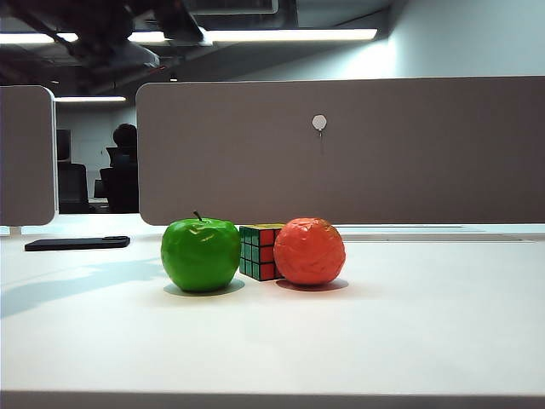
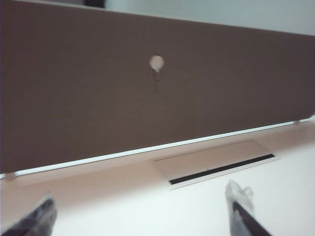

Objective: Move all the fruits on the tabletop near the face of the Rubik's cube that has the color most similar to each fruit.

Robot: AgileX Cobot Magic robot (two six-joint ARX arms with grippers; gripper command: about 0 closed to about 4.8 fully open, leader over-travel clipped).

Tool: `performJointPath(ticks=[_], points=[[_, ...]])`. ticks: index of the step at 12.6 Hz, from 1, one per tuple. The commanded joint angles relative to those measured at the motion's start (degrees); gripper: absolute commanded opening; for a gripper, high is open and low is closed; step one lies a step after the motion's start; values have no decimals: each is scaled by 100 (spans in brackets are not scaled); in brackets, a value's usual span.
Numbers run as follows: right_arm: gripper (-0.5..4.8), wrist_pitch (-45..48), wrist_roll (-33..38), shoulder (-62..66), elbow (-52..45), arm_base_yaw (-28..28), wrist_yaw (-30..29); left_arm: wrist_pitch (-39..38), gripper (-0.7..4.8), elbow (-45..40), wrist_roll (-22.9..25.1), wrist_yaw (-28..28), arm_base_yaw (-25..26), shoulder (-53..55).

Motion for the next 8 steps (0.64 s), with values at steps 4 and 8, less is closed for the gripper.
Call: performJointPath(ticks=[4, 8], points=[[-6, -1137, -105, -1029, 20, -304, 498, -3351, 8, 9, 380, -608, 514, -1576], [-6, -2455, 76, -2455, -114, -297, 1001, -4933, -6, -4, 778, -1226, 509, -3641]])
